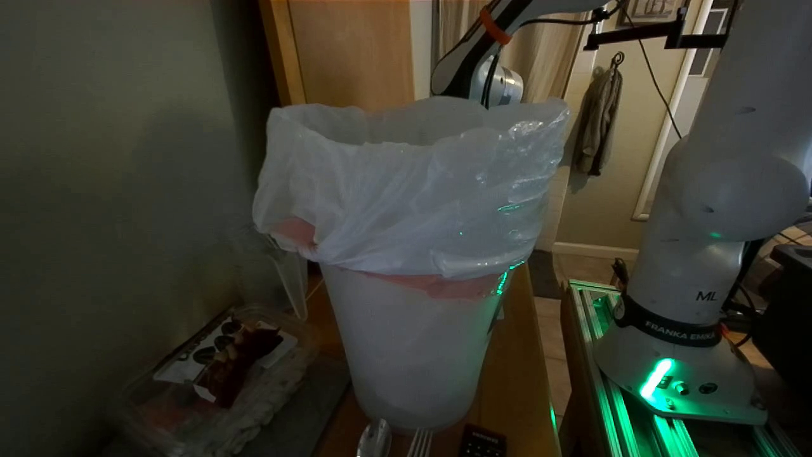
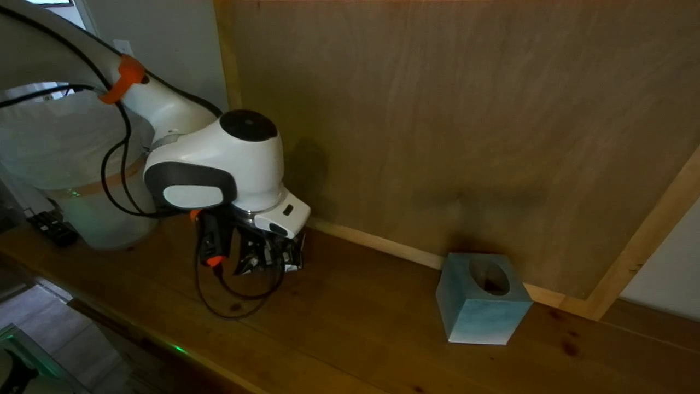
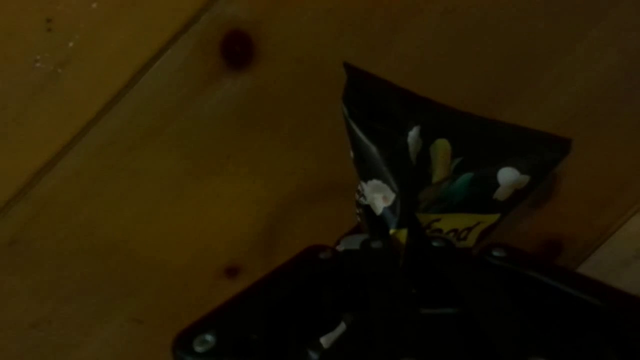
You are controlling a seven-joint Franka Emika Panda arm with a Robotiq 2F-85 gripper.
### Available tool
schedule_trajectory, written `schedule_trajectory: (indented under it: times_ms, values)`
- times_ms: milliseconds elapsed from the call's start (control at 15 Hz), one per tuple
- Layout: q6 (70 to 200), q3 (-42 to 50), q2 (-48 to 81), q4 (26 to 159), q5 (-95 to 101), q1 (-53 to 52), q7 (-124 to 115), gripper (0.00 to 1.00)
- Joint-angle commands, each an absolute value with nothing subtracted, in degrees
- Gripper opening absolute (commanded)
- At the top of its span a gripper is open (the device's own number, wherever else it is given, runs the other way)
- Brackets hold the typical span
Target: Put the packet inside the bin
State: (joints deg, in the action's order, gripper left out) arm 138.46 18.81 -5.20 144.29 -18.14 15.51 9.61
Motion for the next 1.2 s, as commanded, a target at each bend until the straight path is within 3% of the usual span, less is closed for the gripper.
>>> schedule_trajectory:
  times_ms: [0,533,1133]
  values:
    - [133.47,18.83,-13.1,144.92,-10.96,17.25,9.13,0.02]
    - [124.63,17.09,-28.63,141.44,-1.79,15.28,16.17,0.02]
    - [117.75,14.69,-38.43,136.7,-6.75,1.43,27.44,0.02]
